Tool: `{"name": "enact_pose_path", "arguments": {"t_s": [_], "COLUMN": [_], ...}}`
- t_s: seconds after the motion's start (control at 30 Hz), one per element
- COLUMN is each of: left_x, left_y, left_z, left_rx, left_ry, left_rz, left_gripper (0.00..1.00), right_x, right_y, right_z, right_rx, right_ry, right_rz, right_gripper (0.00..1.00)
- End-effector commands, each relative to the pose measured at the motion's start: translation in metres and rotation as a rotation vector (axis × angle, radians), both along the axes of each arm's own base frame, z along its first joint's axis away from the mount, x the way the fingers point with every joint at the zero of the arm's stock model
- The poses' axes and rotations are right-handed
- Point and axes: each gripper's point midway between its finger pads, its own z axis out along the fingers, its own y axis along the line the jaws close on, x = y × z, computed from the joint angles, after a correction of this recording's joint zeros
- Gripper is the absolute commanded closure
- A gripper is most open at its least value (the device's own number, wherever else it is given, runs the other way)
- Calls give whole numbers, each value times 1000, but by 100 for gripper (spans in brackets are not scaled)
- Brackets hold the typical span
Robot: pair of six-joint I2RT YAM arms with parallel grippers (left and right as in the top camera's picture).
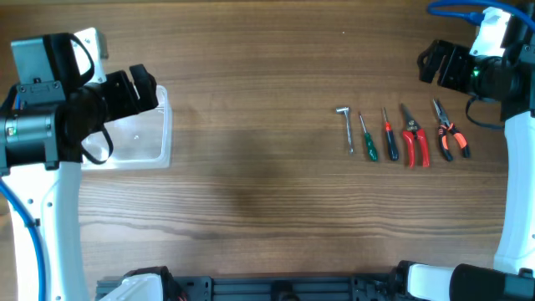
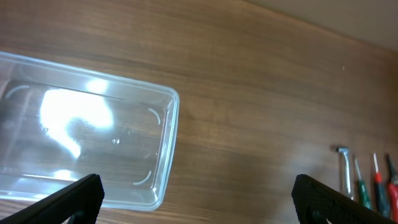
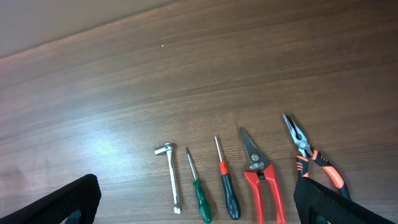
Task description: Pack container
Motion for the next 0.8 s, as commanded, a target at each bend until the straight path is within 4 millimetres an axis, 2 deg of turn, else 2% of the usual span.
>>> {"name": "enact_pose_path", "arguments": {"t_s": [0.0,0.07,0.2,0.33,0.43,0.47,0.53,0.63,0.77], "left_x": [8,13,30,33,31,32,33,36,37], "left_y": [-4,-4,2,-12,-20,-21,-21,-21,-18], "left_z": [-38,-65,-119,-173,-205,-214,-228,-241,-244], "left_rx": [3,41,139,131,130,130,126,122,142], "left_ry": [146,238,392,554,648,669,696,717,721], "left_rz": [-73,-132,-163,-215,-243,-248,-249,-242,-236], "left_gripper": [2,9,11,16,27,36,44,46,49], "right_x": [7,9,14,15,14,13,13,13,13], "right_y": [0,0,-1,-1,-1,-1,-1,-1,-1], "right_z": [-3,-9,-21,-32,-39,-40,-41,-42,-42], "right_rx": [-3,4,14,21,25,26,28,28,28], "right_ry": [6,22,56,95,119,124,129,130,130], "right_rz": [20,15,11,11,11,11,11,11,11], "right_gripper": [0,0,0,0,0,0,0,0,0]}}
